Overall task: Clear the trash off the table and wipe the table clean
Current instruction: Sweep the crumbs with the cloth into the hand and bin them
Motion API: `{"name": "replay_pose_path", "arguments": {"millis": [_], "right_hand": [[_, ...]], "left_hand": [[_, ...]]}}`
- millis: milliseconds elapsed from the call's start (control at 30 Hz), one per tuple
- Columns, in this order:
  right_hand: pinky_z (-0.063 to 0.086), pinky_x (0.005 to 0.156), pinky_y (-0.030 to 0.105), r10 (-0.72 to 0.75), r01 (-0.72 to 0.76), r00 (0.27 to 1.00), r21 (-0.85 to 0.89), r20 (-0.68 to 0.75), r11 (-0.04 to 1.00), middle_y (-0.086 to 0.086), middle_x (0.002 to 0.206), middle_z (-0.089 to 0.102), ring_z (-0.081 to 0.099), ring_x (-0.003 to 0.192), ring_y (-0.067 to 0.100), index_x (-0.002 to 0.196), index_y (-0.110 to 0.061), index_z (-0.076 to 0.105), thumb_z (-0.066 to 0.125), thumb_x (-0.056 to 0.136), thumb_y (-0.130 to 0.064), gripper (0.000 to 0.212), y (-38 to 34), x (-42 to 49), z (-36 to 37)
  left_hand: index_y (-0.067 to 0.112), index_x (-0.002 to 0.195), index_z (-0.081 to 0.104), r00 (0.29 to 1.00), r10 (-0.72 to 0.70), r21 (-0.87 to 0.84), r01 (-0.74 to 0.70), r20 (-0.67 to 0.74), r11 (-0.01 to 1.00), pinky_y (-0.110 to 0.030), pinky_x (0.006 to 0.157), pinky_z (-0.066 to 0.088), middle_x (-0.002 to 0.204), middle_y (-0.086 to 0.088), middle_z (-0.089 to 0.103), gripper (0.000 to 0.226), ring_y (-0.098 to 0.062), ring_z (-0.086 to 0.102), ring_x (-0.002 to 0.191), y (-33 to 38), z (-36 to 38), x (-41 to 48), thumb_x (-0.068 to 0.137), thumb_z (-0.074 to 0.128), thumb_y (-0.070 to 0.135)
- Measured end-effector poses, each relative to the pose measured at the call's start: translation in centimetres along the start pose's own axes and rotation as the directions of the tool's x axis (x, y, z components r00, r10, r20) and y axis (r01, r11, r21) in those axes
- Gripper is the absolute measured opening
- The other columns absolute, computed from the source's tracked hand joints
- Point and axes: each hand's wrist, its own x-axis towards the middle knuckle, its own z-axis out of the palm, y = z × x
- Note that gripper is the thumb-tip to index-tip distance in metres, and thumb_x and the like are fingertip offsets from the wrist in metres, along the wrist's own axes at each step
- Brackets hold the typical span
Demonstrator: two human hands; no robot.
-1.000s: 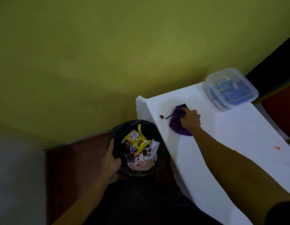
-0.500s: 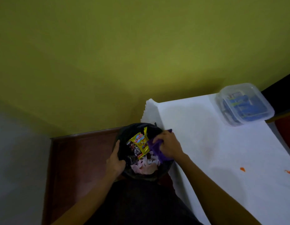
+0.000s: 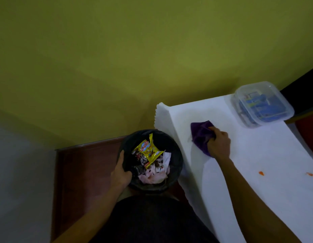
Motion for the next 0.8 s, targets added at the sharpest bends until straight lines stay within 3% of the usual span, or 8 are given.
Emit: {"name": "replay_pose_path", "arguments": {"millis": [100, 233, 300, 367, 467, 567, 667, 800], "right_hand": [[0.036, 0.109, 0.058, 0.031, 0.034, 0.963, -0.234, 0.268, 0.972, 0.016, 0.149, 0.04, 0.034, 0.135, 0.047, 0.146, -0.033, 0.044, 0.052, 0.095, -0.029, 0.052, -0.2, -0.1, 1.2], [0.024, 0.112, 0.059, -0.037, 0.061, 0.994, -0.249, 0.1, 0.966, 0.011, 0.152, 0.039, 0.028, 0.139, 0.041, 0.139, -0.028, 0.054, 0.059, 0.091, -0.022, 0.048, -3.2, -1.4, 1.3], [0.032, 0.107, 0.057, -0.171, 0.158, 0.985, -0.218, -0.039, 0.963, 0.01, 0.142, 0.049, 0.039, 0.132, 0.037, 0.127, -0.023, 0.062, 0.06, 0.089, -0.014, 0.039, -5.1, -3.0, 1.7], [0.046, 0.094, 0.05, -0.308, 0.298, 0.95, -0.154, -0.044, 0.942, 0.01, 0.127, 0.059, 0.053, 0.117, 0.034, 0.118, -0.019, 0.067, 0.061, 0.088, -0.012, 0.031, -6.9, -4.8, 3.1], [0.051, 0.09, 0.045, -0.333, 0.352, 0.923, -0.074, 0.192, 0.933, 0.011, 0.126, 0.055, 0.052, 0.116, 0.031, 0.124, -0.02, 0.061, 0.056, 0.091, -0.02, 0.034, -8.6, -7.5, 6.5], [0.04, 0.104, 0.05, -0.158, 0.226, 0.929, -0.174, 0.335, 0.959, 0.017, 0.138, 0.042, 0.039, 0.129, 0.039, 0.142, -0.029, 0.042, 0.053, 0.091, -0.031, 0.052, -8.5, -9.0, 9.3], [0.031, 0.113, 0.055, -0.015, 0.121, 0.845, -0.164, 0.535, 0.979, 0.022, 0.147, 0.031, 0.031, 0.138, 0.046, 0.15, -0.039, 0.03, 0.046, 0.088, -0.043, 0.064, -8.1, -9.7, 11.1], [0.041, 0.108, 0.045, -0.07, 0.076, 0.76, 0.019, 0.646, 0.997, 0.02, 0.145, 0.048, 0.048, 0.132, 0.041, 0.15, -0.025, 0.036, 0.045, 0.098, -0.033, 0.054, -9.0, -9.9, 11.8]], "left_hand": [[0.045, 0.155, 0.021, 1.0, 0.006, 0.012, -0.006, -0.005, 1.0, -0.038, 0.108, 0.042, 0.149, -0.01, 0.051, 0.094, -0.038, 0.053, 0.131, -0.1, -0.1, 0.1, 0.08, 0.055, 0.0], [0.044, 0.155, 0.022, 1.0, -0.012, -0.022, 0.012, -0.001, 1.0, -0.042, 0.113, 0.039, 0.151, -0.01, 0.049, 0.092, -0.036, 0.051, 0.133, -0.4, -0.8, 0.0, 0.078, 0.056, 0.007], [0.044, 0.155, 0.021, 1.0, -0.018, -0.047, 0.017, -0.005, 0.999, -0.043, 0.115, 0.038, 0.152, -0.008, 0.048, 0.094, -0.036, 0.049, 0.135, -0.2, -1.2, -0.2, 0.069, 0.053, 0.023], [0.043, 0.156, 0.022, 1.0, -0.024, -0.05, 0.023, -0.02, 0.999, -0.042, 0.116, 0.034, 0.154, -0.007, 0.045, 0.097, -0.037, 0.046, 0.138, -0.1, -1.7, -0.4, 0.062, 0.046, 0.03], [0.042, 0.156, 0.022, 0.999, -0.03, -0.052, 0.027, -0.042, 0.998, -0.043, 0.116, 0.033, 0.154, -0.007, 0.045, 0.097, -0.038, 0.045, 0.138, -0.1, -2.6, -0.5, 0.062, 0.046, 0.032], [0.04, 0.156, 0.022, 0.998, -0.033, -0.066, 0.029, -0.058, 0.997, -0.044, 0.113, 0.038, 0.153, -0.011, 0.046, 0.092, -0.039, 0.047, 0.134, -0.7, -3.9, -0.2, 0.07, 0.051, 0.024], [0.036, 0.157, 0.022, 0.994, -0.065, -0.069, 0.059, -0.087, 0.996, -0.041, 0.112, 0.036, 0.153, -0.015, 0.044, 0.085, -0.039, 0.046, 0.135, -1.4, -5.1, 0.3, 0.081, 0.053, 0.012], [0.033, 0.157, 0.024, 0.993, -0.092, -0.07, 0.086, -0.08, 0.994, -0.038, 0.112, 0.034, 0.153, -0.013, 0.044, 0.079, -0.035, 0.043, 0.138, -1.5, -6.4, 0.9, 0.09, 0.052, 0.002]]}}
